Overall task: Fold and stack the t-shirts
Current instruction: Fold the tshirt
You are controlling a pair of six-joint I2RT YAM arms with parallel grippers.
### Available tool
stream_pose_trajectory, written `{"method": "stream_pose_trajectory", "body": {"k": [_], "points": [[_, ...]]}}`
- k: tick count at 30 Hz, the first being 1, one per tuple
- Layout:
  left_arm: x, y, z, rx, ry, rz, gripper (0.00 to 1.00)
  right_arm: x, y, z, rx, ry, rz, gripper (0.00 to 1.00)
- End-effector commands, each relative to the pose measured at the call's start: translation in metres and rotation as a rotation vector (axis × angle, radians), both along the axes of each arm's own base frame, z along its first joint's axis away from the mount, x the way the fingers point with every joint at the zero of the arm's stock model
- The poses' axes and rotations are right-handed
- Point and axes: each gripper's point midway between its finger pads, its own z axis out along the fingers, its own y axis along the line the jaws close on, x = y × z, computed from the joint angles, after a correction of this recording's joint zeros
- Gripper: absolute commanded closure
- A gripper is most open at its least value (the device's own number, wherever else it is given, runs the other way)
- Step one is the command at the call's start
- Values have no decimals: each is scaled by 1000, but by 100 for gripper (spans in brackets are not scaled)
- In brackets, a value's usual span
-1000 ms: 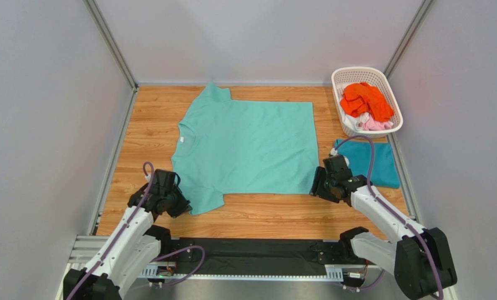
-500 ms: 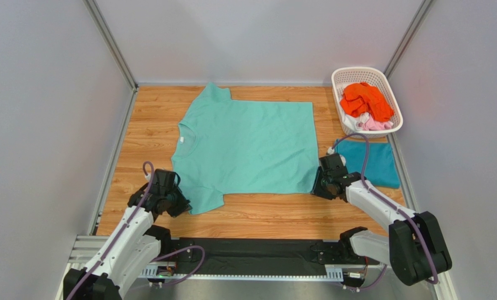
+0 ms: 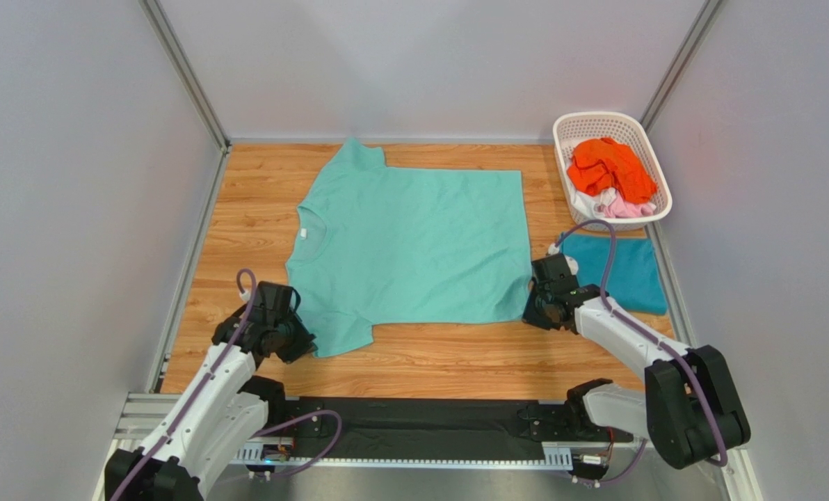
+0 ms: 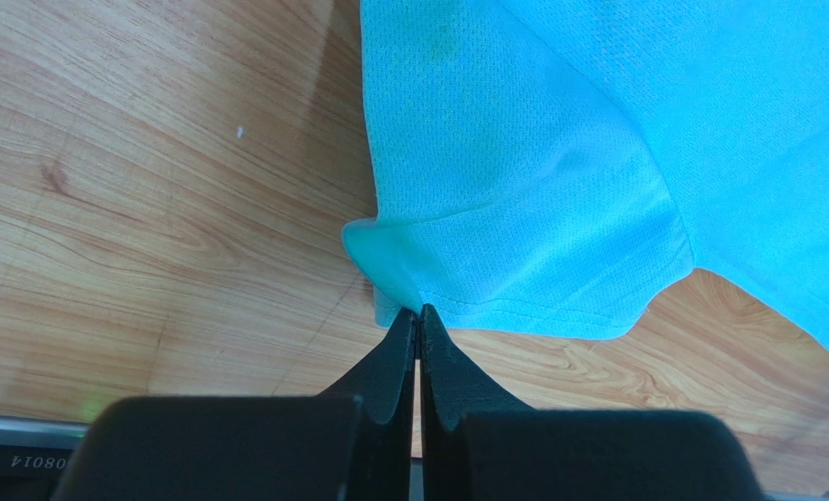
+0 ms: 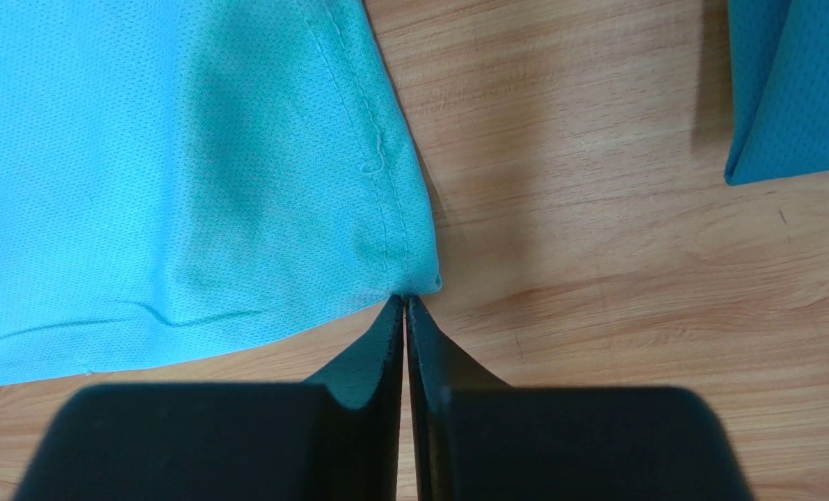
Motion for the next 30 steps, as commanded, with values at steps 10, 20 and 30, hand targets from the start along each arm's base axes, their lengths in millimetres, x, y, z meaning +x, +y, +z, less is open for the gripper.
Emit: {"method": "stream_pose_trajectory", "body": {"k": [10, 20, 30], "points": [[-2, 1, 40, -33, -64, 66, 100, -27, -2, 15, 30, -7, 31, 100], [-7, 1, 41, -52, -85, 73, 100, -20, -8, 33, 37, -85, -43, 56], [-7, 0, 42, -53, -87, 64, 100, 14, -8, 23, -25, -69, -83, 55]]}}
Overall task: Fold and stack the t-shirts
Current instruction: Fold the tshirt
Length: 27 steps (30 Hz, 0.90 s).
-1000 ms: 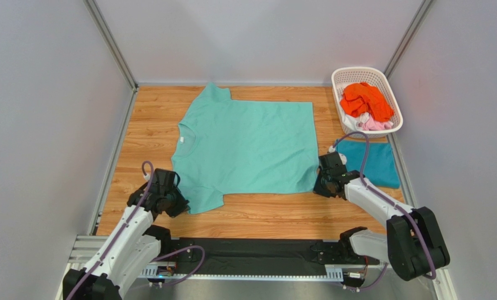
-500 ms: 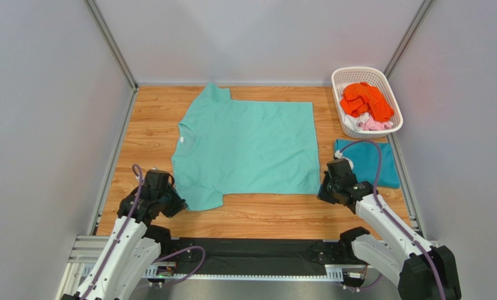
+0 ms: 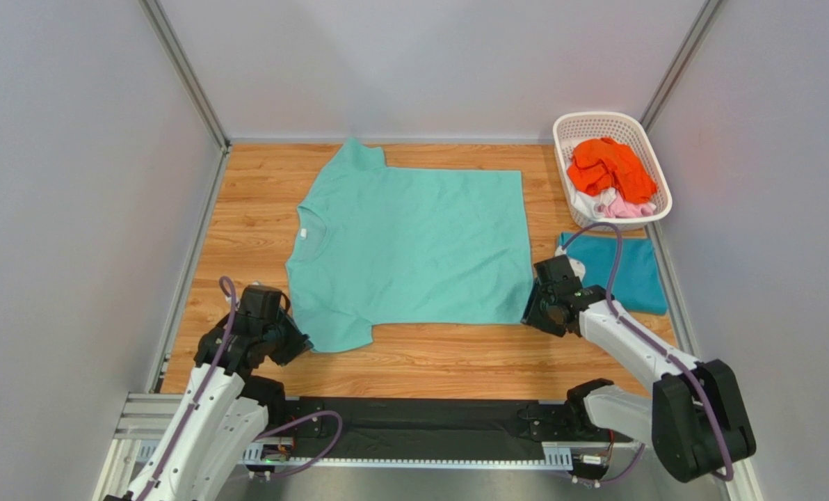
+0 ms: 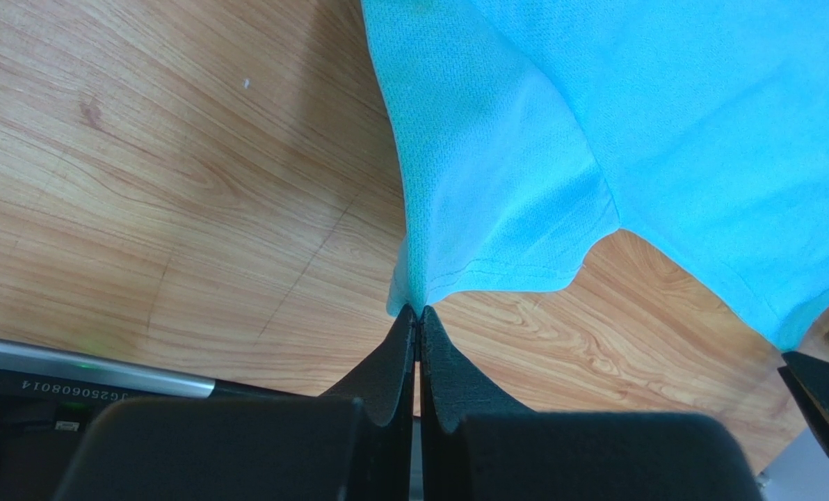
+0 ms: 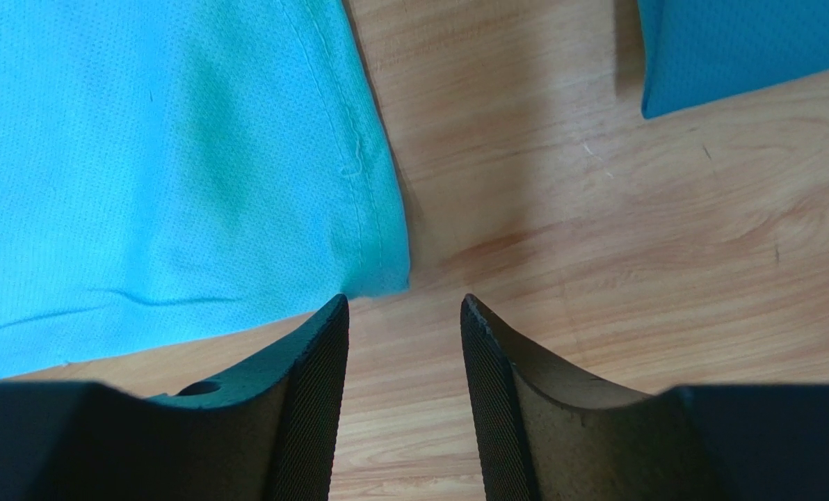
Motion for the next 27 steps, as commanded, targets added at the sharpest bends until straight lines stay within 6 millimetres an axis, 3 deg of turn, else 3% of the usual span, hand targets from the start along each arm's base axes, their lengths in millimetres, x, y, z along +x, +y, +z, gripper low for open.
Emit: {"method": "stream_pose_trajectory", "body": {"k": [1, 9, 12, 16, 18, 22, 27], "points": [[2, -1, 6, -9, -15, 8, 100, 31, 6, 12, 9, -81, -27, 55], [4, -1, 7, -9, -23, 7, 100, 34, 10, -1, 16, -58, -33, 60], [3, -1, 7, -8, -22, 7, 100, 32, 12, -3, 27, -55, -24, 72], [3, -1, 8, -10, -21, 13, 100, 28, 16, -6, 50, -44, -3, 95], [1, -1, 9, -15, -15, 17, 100, 21, 16, -8, 54, -27, 0, 100], [-6, 7, 16, -5, -7, 89, 100, 4, 13, -8, 63, 0, 2, 100], [-15, 7, 27, -49, -66, 116, 100, -16, 15, 7, 106, -10, 42, 100]]}}
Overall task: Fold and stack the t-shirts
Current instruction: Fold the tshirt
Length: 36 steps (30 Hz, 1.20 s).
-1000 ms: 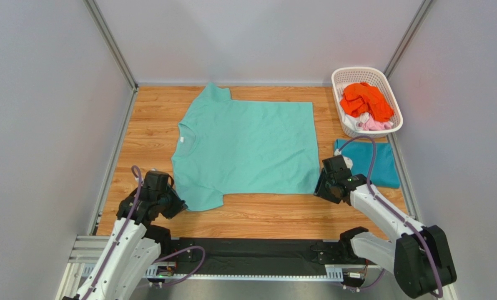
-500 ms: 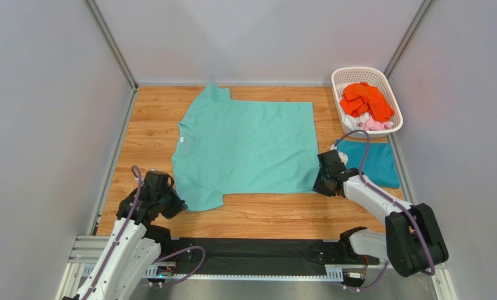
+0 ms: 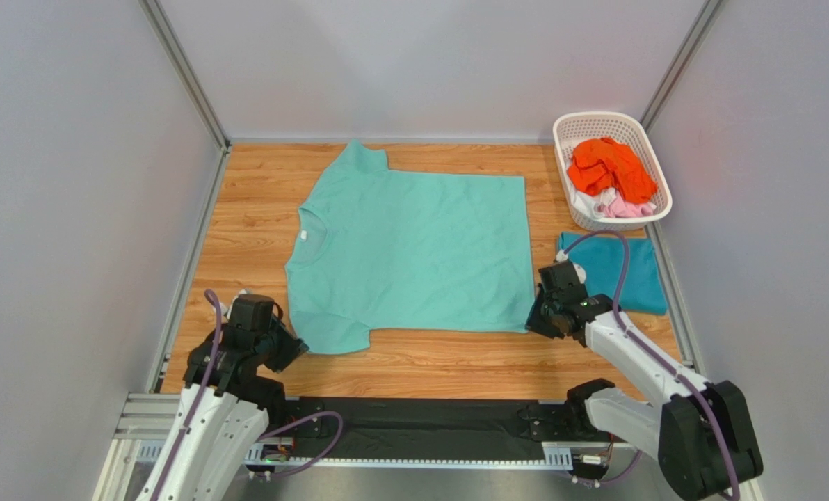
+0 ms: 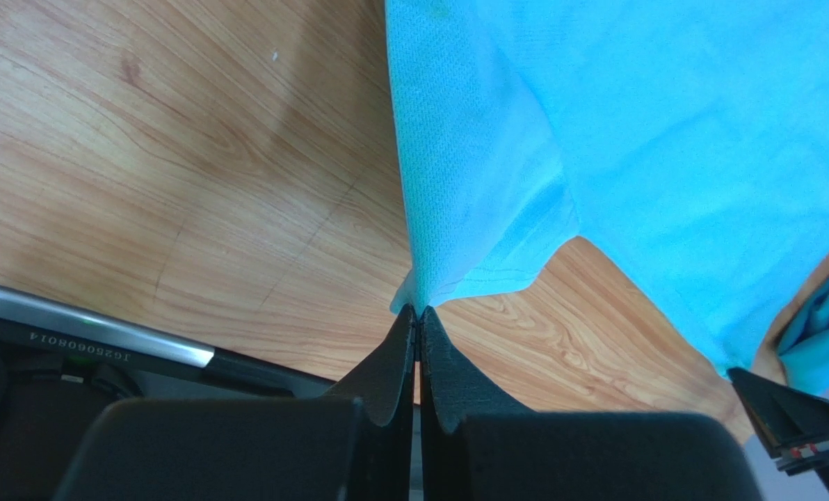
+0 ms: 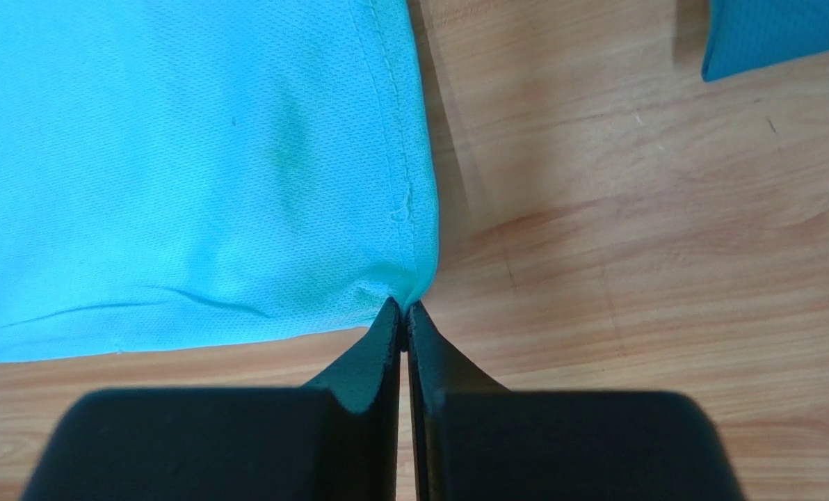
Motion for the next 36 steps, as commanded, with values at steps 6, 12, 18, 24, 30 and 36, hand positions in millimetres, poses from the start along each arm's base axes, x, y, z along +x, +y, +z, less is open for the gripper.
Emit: {"method": "stream_pose_trajectory", "body": {"k": [6, 12, 18, 24, 30, 36], "points": [[-18, 6, 29, -43, -85, 69, 100, -30, 15, 20, 125, 2, 57, 100], [-15, 8, 39, -35, -129, 61, 100, -38, 24, 27, 184, -12, 72, 100], [4, -1, 46, -50, -169, 20, 100, -29, 23, 39, 167, -37, 75, 100], [33, 1, 71, -11, -229, 21, 100, -16, 23, 52, 143, -54, 79, 99], [65, -4, 90, 0, -272, 13, 100, 6, 26, 76, 123, -92, 79, 99], [100, -7, 107, 39, -311, 2, 100, 30, 22, 97, 78, -140, 54, 99]]}}
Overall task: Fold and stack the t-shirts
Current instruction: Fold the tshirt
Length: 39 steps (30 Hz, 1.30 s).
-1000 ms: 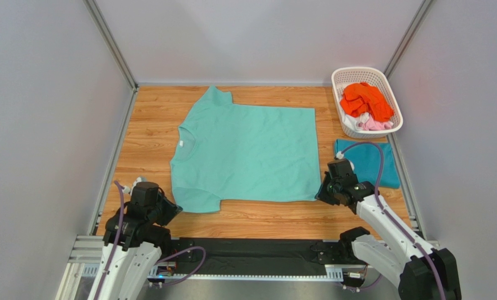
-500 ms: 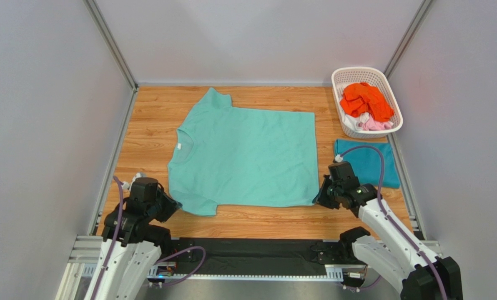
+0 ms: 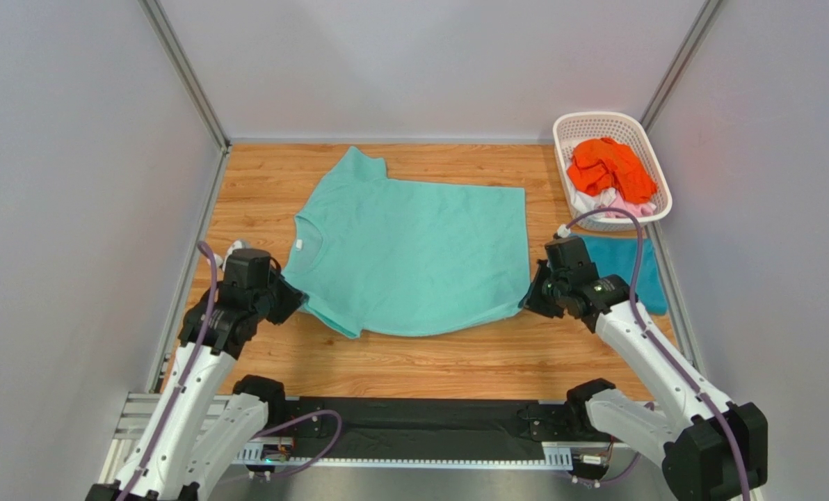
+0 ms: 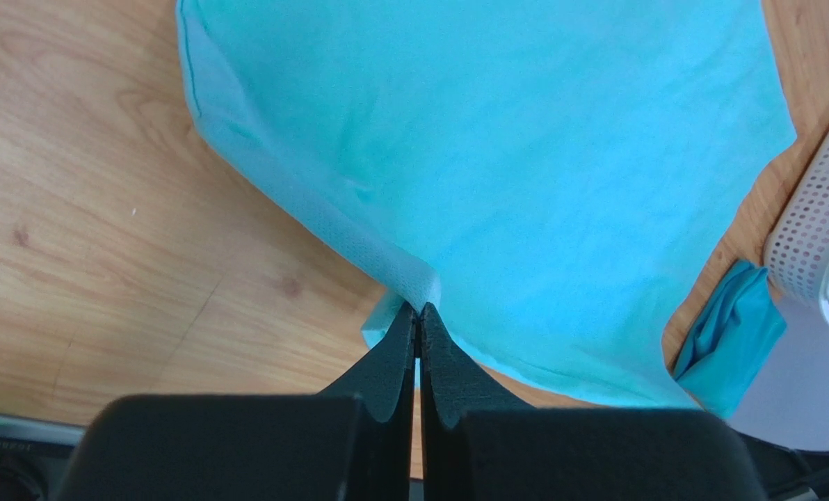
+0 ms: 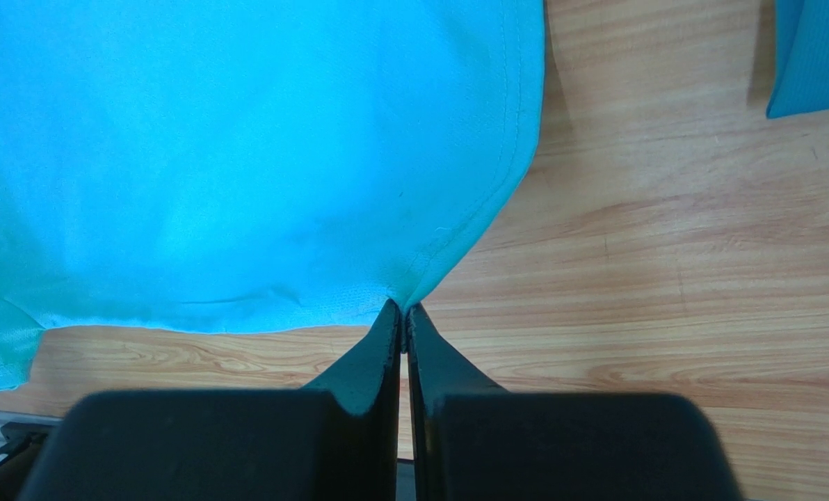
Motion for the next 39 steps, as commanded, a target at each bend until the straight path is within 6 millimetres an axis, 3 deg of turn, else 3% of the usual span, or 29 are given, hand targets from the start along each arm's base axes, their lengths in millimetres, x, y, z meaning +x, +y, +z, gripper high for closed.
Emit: {"method": "stream_pose_trajectory", "body": {"k": [1, 9, 18, 32, 39], "points": [[37, -2, 28, 35, -109, -13, 100, 22, -7, 21, -54, -70, -22, 99], [86, -1, 45, 90, -139, 14, 100, 50, -7, 32, -68, -81, -29, 99], [129, -3, 45, 141, -100, -26, 100, 76, -8, 34, -57, -80, -34, 99], [186, -3, 20, 210, -19, -86, 100, 111, -16, 15, -42, -27, -74, 98], [206, -4, -8, 229, 53, -105, 100, 125, -19, 0, -45, 9, -78, 97]]}}
